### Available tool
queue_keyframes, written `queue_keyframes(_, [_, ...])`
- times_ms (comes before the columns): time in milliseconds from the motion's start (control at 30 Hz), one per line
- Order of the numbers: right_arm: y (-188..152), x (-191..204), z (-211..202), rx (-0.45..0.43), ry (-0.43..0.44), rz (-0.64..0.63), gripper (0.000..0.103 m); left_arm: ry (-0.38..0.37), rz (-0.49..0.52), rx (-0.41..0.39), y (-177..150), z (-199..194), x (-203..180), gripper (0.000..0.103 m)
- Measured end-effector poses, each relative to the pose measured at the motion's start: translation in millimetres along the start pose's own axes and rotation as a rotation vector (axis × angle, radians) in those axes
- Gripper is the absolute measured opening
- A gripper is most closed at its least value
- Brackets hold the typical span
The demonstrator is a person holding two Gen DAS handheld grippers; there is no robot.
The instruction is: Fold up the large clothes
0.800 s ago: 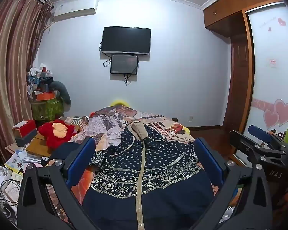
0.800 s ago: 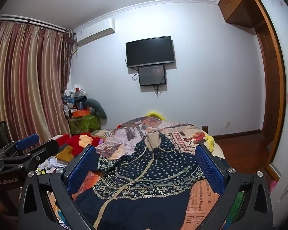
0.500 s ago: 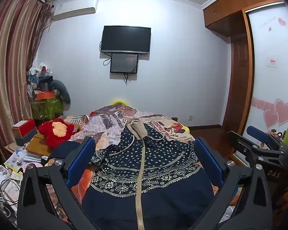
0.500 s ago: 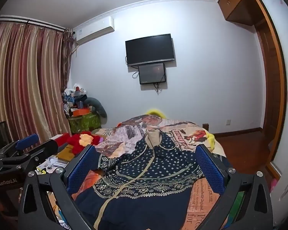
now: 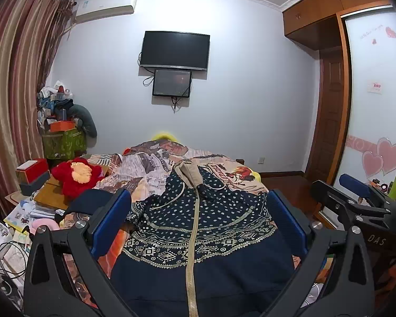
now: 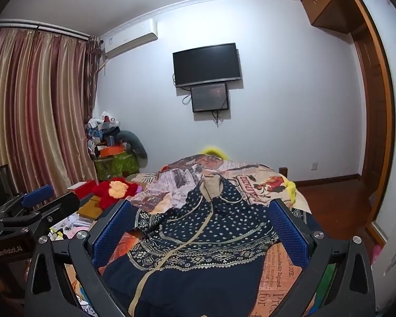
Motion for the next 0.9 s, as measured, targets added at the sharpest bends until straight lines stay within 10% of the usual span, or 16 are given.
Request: queue_keyframes(900, [4.5, -3.7, 0.7, -0.001, 0.002, 0.007, 0.103, -0.001, 0.0, 0.0, -0.9, 2.1, -0.5, 0.103])
Point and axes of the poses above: each gripper's, at about its wrist camera, not at the fingertips, and z roughly the way its jaws point, x to its left, y to its top, the point moved 7 cm from there along z, roughly the way its jaws point, and after that the axes turned 5 degrees about z, right-handed, at the moved point
